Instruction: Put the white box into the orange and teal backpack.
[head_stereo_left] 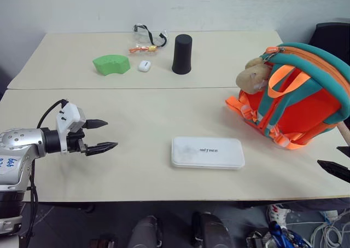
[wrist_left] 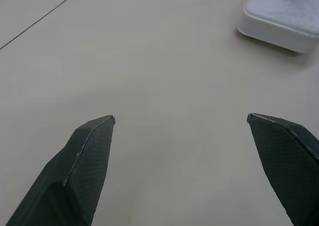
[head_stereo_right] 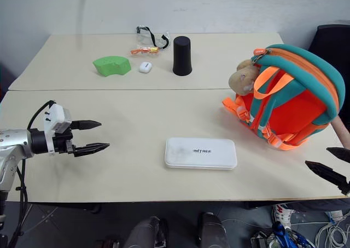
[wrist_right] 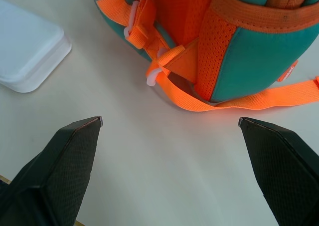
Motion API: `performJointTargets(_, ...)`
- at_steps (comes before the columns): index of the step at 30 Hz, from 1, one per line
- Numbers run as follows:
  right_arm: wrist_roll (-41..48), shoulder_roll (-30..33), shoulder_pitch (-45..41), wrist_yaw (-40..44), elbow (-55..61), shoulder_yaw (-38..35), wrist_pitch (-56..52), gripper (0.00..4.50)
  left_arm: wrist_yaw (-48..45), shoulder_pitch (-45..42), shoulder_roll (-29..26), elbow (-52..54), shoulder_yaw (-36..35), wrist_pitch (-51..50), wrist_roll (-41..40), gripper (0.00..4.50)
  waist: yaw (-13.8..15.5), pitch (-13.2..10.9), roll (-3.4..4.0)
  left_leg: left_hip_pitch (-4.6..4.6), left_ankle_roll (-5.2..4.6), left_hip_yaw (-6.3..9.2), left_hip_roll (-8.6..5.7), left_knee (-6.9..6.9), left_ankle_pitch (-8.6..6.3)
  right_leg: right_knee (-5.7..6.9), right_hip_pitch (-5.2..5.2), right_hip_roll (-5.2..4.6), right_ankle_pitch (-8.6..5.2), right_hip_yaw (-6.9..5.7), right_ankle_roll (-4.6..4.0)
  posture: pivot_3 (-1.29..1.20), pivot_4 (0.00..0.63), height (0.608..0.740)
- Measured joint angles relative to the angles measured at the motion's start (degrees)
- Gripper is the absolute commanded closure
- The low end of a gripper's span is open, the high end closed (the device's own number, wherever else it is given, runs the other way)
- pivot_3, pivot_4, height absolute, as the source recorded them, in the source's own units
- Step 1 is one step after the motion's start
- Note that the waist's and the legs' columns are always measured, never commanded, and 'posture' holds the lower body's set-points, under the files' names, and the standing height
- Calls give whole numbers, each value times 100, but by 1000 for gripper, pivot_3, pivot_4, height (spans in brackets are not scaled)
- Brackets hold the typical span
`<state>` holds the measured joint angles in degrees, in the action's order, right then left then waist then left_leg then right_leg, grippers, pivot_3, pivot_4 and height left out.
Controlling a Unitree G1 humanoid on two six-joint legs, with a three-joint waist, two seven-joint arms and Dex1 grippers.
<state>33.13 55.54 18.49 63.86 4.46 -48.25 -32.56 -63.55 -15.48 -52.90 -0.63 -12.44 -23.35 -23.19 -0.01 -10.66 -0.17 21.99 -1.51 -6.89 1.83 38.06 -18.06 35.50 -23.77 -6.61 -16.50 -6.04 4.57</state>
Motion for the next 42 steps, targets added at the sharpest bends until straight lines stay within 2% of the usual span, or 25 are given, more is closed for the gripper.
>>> performJointTargets(24,-45,0,-47,39,-56,1,38,0,51,40,0,9,2,5,57,25,-2,0,0,-3,0,-2,-1,2,2,5,1,0,0,3,0,0,150,740)
performJointTargets(25,-44,1,-70,52,-55,9,52,179,60,35,1,9,2,1,53,8,-3,0,0,-4,0,-2,-1,1,2,5,1,0,0,3,0,0,150,740)
performJointTargets(28,50,0,-77,124,50,22,-24,956,26,21,1,64,3,-99,-23,606,-1,0,0,-4,0,-2,-1,2,2,6,1,0,0,3,0,0,150,740)
performJointTargets(32,343,0,18,264,857,154,-223,2424,-121,38,15,423,171,-165,-129,1920,-2,0,0,-10,1,-2,1,2,3,8,5,0,0,4,0,0,150,740)
performJointTargets(38,504,-6,-412,287,1555,1400,-283,4500,-277,-289,399,437,1028,12,81,3869,8,-2,-5,-25,0,-3,-2,6,3,9,19,0,0,7,0,0,150,740)
performJointTargets(40,411,-4,-679,300,1563,1890,-203,4500,-292,-523,566,384,1334,138,248,4478,30,-1,-6,-25,1,-2,-3,6,2,8,20,1,0,6,0,0,150,740)
performJointTargets(42,229,-4,-989,333,1470,2448,-66,4500,-311,-815,804,192,1639,269,425,4478,40,-1,-6,-24,-1,-7,-6,9,3,8,19,3,0,6,0,0,150,740)
